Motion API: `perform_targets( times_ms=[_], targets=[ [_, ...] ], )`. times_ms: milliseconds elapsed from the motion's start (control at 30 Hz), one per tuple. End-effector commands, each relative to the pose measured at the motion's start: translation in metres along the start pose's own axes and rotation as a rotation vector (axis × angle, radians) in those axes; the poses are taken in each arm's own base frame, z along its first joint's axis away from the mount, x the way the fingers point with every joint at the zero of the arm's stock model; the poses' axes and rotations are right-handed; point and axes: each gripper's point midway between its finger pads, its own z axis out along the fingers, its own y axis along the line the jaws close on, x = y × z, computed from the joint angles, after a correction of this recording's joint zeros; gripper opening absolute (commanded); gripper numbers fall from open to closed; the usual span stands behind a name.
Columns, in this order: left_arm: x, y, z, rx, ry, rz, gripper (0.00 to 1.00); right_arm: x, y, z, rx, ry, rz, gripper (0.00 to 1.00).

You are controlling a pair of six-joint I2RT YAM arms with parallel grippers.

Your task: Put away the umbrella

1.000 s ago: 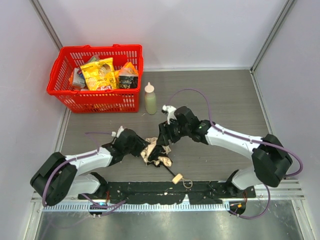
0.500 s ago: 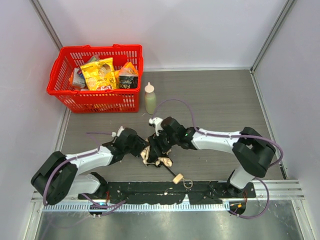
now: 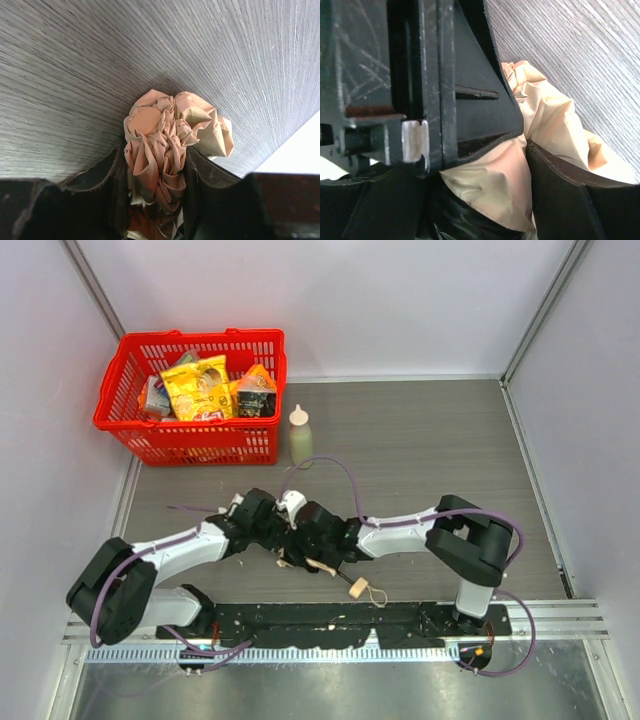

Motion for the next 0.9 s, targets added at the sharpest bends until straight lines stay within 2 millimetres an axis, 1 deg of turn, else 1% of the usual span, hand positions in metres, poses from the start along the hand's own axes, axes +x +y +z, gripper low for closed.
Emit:
perform_targets(
  times_ms=[0,33,67,100,133,167,200,233,267,300,333,367,400,433,467,500,533,567,600,633,667,700,733,767,800,833,867],
  targets=[
    [0.027,-0.012,-0.015,0.003,0.137,-0.037,0.0,0.064,-0.026,0.021,0.103,0.139,-0.066,0.77],
    [0.03,-0.013,-0.016,0.007,0.15,-0.036,0.0,0.073,-0.026,0.023,0.097,0.164,-0.071,0.77],
    [0.031,-0.011,-0.015,0.001,0.155,-0.037,0.0,0.082,-0.024,0.023,0.071,0.185,-0.073,0.72],
    [0.032,-0.012,-0.016,0.007,0.161,-0.031,0.0,0.086,-0.02,0.024,0.045,0.193,-0.077,0.66],
    [0.032,-0.012,-0.016,0.008,0.162,-0.028,0.0,0.09,-0.02,0.022,0.037,0.198,-0.068,0.49],
    [0.032,-0.009,-0.016,0.001,0.161,-0.026,0.0,0.091,-0.015,0.021,0.003,0.194,-0.061,0.4],
    [0.031,-0.009,-0.016,0.007,0.16,-0.029,0.0,0.09,-0.013,0.019,-0.008,0.19,-0.051,0.22],
    [0.031,-0.009,-0.017,0.013,0.16,-0.032,0.0,0.091,-0.011,0.019,-0.023,0.191,-0.044,0.13],
    [0.032,-0.011,-0.017,0.022,0.162,-0.036,0.0,0.088,-0.01,0.018,-0.029,0.186,-0.037,0.02],
    [0.032,-0.014,-0.019,0.033,0.167,-0.036,0.0,0.087,-0.01,0.017,-0.028,0.183,-0.031,0.01],
    [0.033,-0.016,-0.02,0.04,0.168,-0.033,0.0,0.082,-0.009,0.016,-0.031,0.168,-0.023,0.01],
    [0.032,-0.02,-0.021,0.055,0.168,-0.024,0.0,0.08,0.001,0.015,-0.084,0.167,-0.009,0.01],
    [0.032,-0.026,-0.022,0.075,0.167,-0.004,0.0,0.071,0.001,0.011,-0.093,0.146,0.023,0.01],
    [0.033,-0.031,-0.023,0.099,0.168,0.016,0.0,0.066,0.009,0.009,-0.146,0.13,0.043,0.01],
    [0.033,-0.037,-0.025,0.128,0.164,0.045,0.0,0.05,0.006,0.004,-0.164,0.086,0.089,0.01],
    [0.032,-0.043,-0.026,0.153,0.158,0.071,0.0,0.043,0.014,-0.001,-0.227,0.07,0.116,0.01],
    [0.03,-0.045,-0.026,0.169,0.148,0.103,0.04,0.029,0.007,-0.006,-0.25,0.018,0.181,0.01],
    [0.029,-0.049,-0.028,0.187,0.135,0.138,0.24,0.019,0.004,-0.013,-0.313,-0.006,0.223,0.01],
    [0.025,-0.05,-0.03,0.194,0.114,0.173,0.41,0.011,0.014,-0.023,-0.394,-0.032,0.263,0.01],
    [0.02,-0.051,-0.031,0.198,0.081,0.208,0.55,0.005,0.006,-0.029,-0.419,-0.045,0.315,0.01],
    [0.016,-0.049,-0.033,0.199,0.057,0.23,0.64,-0.004,0.012,-0.037,-0.474,-0.069,0.32,0.01],
    [0.013,-0.05,-0.035,0.208,0.034,0.256,0.73,-0.012,0.008,-0.043,-0.494,-0.087,0.345,0.01],
    [0.011,-0.05,-0.037,0.215,0.023,0.289,0.85,-0.018,0.01,-0.049,-0.53,-0.101,0.35,0.01],
    [0.01,-0.05,-0.039,0.219,0.02,0.305,0.93,-0.021,0.007,-0.053,-0.54,-0.108,0.377,0.01],
    [0.011,-0.051,-0.04,0.222,0.02,0.316,0.99,-0.029,0.012,-0.059,-0.594,-0.134,0.37,0.01],
    [0.01,-0.05,-0.04,0.22,0.019,0.317,1.0,-0.031,0.006,-0.062,-0.601,-0.138,0.41,0.01],
    [0.011,-0.049,-0.039,0.219,0.022,0.312,1.0,-0.038,0.008,-0.067,-0.635,-0.165,0.412,0.01]
  ],
)
